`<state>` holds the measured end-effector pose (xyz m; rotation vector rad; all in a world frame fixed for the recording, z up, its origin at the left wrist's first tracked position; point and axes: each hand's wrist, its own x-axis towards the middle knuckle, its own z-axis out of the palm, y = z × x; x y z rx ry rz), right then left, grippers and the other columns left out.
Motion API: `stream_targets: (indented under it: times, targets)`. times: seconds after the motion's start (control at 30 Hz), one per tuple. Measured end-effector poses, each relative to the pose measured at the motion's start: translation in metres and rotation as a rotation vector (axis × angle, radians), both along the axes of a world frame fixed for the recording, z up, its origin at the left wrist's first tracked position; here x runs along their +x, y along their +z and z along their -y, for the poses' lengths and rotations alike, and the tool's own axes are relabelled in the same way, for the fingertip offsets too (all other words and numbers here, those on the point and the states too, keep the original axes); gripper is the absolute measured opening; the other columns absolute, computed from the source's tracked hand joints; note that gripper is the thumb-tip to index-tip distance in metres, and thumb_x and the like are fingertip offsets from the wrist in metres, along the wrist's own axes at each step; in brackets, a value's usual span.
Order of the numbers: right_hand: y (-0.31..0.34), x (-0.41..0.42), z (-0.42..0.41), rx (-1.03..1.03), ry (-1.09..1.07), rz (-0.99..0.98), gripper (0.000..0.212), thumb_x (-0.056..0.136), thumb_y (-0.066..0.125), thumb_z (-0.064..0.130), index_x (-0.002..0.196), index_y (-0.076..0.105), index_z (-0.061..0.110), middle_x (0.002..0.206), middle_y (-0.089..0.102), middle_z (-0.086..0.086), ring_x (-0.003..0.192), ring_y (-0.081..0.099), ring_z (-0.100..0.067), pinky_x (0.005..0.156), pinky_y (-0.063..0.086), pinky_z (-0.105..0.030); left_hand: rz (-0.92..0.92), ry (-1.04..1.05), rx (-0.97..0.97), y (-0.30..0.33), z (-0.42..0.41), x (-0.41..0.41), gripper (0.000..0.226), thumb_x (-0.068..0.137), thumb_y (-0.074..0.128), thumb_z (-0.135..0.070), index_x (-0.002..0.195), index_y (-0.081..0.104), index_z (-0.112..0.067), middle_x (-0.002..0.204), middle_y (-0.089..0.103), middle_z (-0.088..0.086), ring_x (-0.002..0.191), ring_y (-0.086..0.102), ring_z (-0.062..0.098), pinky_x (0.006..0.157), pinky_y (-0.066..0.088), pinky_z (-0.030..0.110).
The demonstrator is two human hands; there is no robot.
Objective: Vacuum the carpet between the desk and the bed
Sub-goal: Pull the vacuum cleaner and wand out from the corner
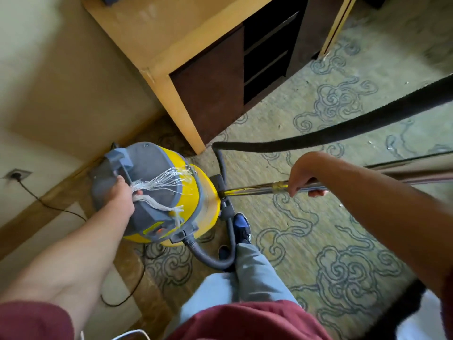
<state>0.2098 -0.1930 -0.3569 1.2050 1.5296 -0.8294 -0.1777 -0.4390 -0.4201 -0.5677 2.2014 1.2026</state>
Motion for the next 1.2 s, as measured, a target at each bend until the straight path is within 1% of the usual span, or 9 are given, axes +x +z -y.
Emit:
stream_targets:
  times: [0.13, 0.3, 0.43, 0.57, 0.63, 0.77, 0.97, 1.07, 1.2]
  targets:
    - [0.006, 0.038, 0.028, -0.083, -0.08, 0.009, 0.039, 0.094, 0.071, 0.029, 0.113, 0.06, -0.003, 0.081, 0.066, -0.017, 0.057, 0.063, -0.024, 0.051, 0.055, -0.029, -0.006, 0.0, 0.008, 0.011, 0.017, 0.019, 0.053, 0.101, 0.048, -0.048, 0.134, 0.055, -0.007, 0.125, 0.066, 0.014, 0.056, 0.058, 0.02, 0.033, 0.049, 0.02]
    - [0.008, 0.09, 0.044, -0.074, -0.252, -0.041, 0.031, 0.094, 0.07, 0.03, 0.094, 0.059, 0.001, 0.048, 0.063, -0.012, 0.037, 0.059, -0.023, 0.045, 0.051, -0.024, 0.0, -0.001, 0.058, 0.007, 0.013, 0.054, 0.055, 0.101, 0.046, -0.05, 0.138, 0.051, -0.009, 0.127, 0.064, 0.015, 0.06, 0.06, 0.021, 0.035, 0.051, 0.022]
    - [0.009, 0.126, 0.045, -0.088, -0.304, -0.062, 0.036, 0.096, 0.069, 0.034, 0.098, 0.059, -0.001, 0.049, 0.063, -0.013, 0.038, 0.06, -0.023, 0.052, 0.051, -0.029, -0.005, 0.009, 0.079, 0.006, 0.004, 0.081, 0.056, 0.1, 0.046, -0.053, 0.135, 0.053, -0.011, 0.127, 0.064, 0.013, 0.073, 0.063, 0.023, 0.043, 0.053, 0.026]
    - [0.017, 0.169, 0.031, -0.026, -0.387, -0.051, 0.034, 0.094, 0.072, 0.03, 0.093, 0.058, 0.0, 0.054, 0.064, -0.014, 0.038, 0.059, -0.023, 0.047, 0.051, -0.025, 0.017, 0.068, 0.142, 0.014, -0.007, 0.125, 0.064, 0.097, 0.043, -0.063, 0.138, 0.049, -0.014, 0.12, 0.062, 0.008, 0.084, 0.064, 0.024, 0.059, 0.057, 0.026]
    - [0.015, 0.191, 0.019, -0.041, -0.408, -0.033, 0.034, 0.093, 0.073, 0.031, 0.095, 0.058, 0.0, 0.064, 0.063, -0.016, 0.045, 0.06, -0.024, 0.05, 0.052, -0.028, 0.029, 0.081, 0.174, 0.011, -0.017, 0.145, 0.067, 0.096, 0.042, -0.065, 0.139, 0.047, -0.015, 0.119, 0.063, 0.008, 0.081, 0.066, 0.024, 0.056, 0.056, 0.026]
    - [0.008, 0.22, -0.003, -0.059, -0.433, -0.008, 0.041, 0.093, 0.072, 0.033, 0.106, 0.056, -0.002, 0.059, 0.062, -0.015, 0.046, 0.061, -0.025, 0.058, 0.054, -0.033, 0.015, 0.081, 0.175, 0.001, -0.031, 0.169, 0.062, 0.098, 0.04, -0.063, 0.135, 0.05, -0.015, 0.113, 0.066, 0.008, 0.065, 0.065, 0.019, 0.058, 0.058, 0.028]
    - [0.011, 0.244, -0.014, -0.062, -0.516, -0.017, 0.038, 0.098, 0.067, 0.034, 0.096, 0.055, -0.002, 0.056, 0.059, -0.014, 0.039, 0.058, -0.023, 0.048, 0.051, -0.027, 0.044, 0.045, 0.157, -0.005, -0.063, 0.188, 0.047, 0.101, 0.034, -0.06, 0.118, 0.046, -0.018, 0.083, 0.059, 0.003, 0.061, 0.058, 0.016, 0.062, 0.054, 0.026]
    - [-0.001, 0.244, -0.016, -0.078, -0.581, -0.021, 0.041, 0.095, 0.068, 0.037, 0.101, 0.056, -0.002, 0.059, 0.062, -0.016, 0.047, 0.061, -0.025, 0.053, 0.053, -0.029, 0.122, 0.009, 0.165, -0.017, -0.084, 0.184, 0.063, 0.097, 0.032, -0.068, 0.132, 0.048, -0.018, 0.101, 0.067, 0.002, 0.065, 0.064, 0.016, 0.062, 0.057, 0.026]
    - [-0.014, 0.229, -0.017, -0.117, -0.616, -0.009, 0.052, 0.087, 0.072, 0.046, 0.106, 0.059, -0.001, 0.083, 0.065, -0.022, 0.079, 0.061, -0.033, 0.078, 0.049, -0.042, 0.173, 0.024, 0.122, -0.041, -0.095, 0.167, 0.068, 0.098, 0.03, -0.065, 0.146, 0.041, -0.017, 0.126, 0.067, 0.004, 0.075, 0.07, 0.017, 0.071, 0.059, 0.032]
